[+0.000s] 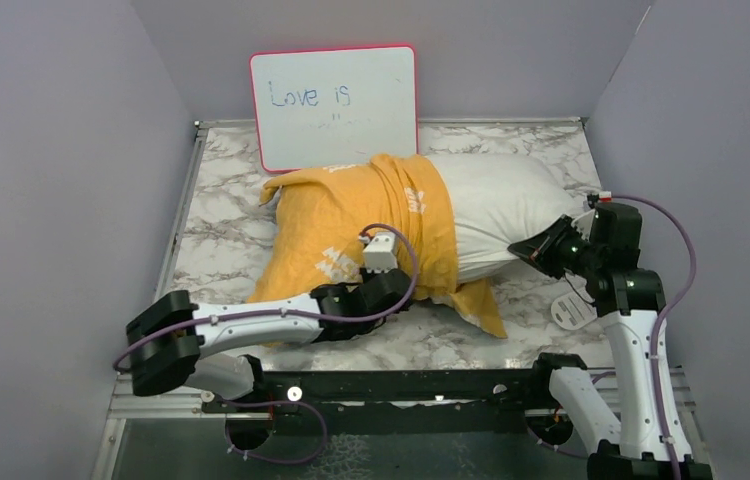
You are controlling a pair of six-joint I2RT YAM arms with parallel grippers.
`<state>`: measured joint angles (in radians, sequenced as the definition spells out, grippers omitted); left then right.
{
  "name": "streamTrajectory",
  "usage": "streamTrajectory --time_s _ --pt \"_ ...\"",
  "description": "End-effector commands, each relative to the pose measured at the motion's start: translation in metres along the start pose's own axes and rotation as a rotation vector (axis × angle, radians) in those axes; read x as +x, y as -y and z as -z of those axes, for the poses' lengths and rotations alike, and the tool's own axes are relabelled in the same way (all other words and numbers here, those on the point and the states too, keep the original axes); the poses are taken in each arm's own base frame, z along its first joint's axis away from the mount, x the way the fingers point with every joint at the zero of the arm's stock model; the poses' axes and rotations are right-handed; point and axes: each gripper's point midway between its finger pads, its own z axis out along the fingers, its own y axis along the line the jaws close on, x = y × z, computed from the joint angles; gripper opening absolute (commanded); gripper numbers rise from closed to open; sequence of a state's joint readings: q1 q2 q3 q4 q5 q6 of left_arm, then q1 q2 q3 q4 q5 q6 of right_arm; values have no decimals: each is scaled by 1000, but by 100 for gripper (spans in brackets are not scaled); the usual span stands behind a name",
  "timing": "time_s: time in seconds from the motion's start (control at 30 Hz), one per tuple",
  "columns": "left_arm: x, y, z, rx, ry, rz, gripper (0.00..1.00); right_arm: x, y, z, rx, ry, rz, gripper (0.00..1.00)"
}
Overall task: Remove the pillowcase from the pillow
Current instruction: Remove the pillow from the pillowcase.
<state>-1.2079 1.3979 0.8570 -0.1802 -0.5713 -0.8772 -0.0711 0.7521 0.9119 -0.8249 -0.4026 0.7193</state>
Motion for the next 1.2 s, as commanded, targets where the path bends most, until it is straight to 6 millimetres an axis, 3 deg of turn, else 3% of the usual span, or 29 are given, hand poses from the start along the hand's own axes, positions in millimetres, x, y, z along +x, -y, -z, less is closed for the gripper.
streamTrajectory --time_s 0.0,0.1,0.17,0.2,0.27,0.37,0.6,0.73,0.8,0.9,0.93,1.03,1.07,1.13,1.17 --pt "15 -121 38 -311 25 -20 0 -47 12 2 127 162 134 0" --pt "-2 -136 63 -267 74 42 0 -49 22 -3 165 176 132 0" --pt "-16 -126 75 -172 108 53 2 -47 20 -3 137 188 118 0" --pt "-22 -117 80 -108 116 46 10 -45 15 -3 103 190 115 0" --pt "-31 -98 89 1 125 36 41 -39 7 -4 48 177 104 0" --pt "-38 -73 97 108 103 21 64 -31 4 -3 18 150 83 0" --pt "-44 -31 90 178 21 -70 73 -17 1 -1 -6 90 55 0" --pt "-40 -37 68 68 15 -89 75 -9 -5 2 -43 63 36 0" --pt "-40 -50 57 -30 30 -92 72 -8 -7 5 -54 66 42 0" --pt "-40 -84 53 -234 56 -82 46 -14 -3 8 -19 92 59 0" --pt "-40 -92 53 -278 61 -84 42 -16 -2 8 -5 99 62 0" --pt "-41 -110 61 -360 78 -60 26 -22 1 7 17 118 95 0" --pt "-41 -116 65 -376 84 -49 14 -24 3 5 28 120 107 0" --pt "-44 -129 78 -400 110 -11 0 -29 10 1 64 124 130 0" --pt "-44 -140 86 -425 121 10 0 -32 13 -1 82 123 145 0"
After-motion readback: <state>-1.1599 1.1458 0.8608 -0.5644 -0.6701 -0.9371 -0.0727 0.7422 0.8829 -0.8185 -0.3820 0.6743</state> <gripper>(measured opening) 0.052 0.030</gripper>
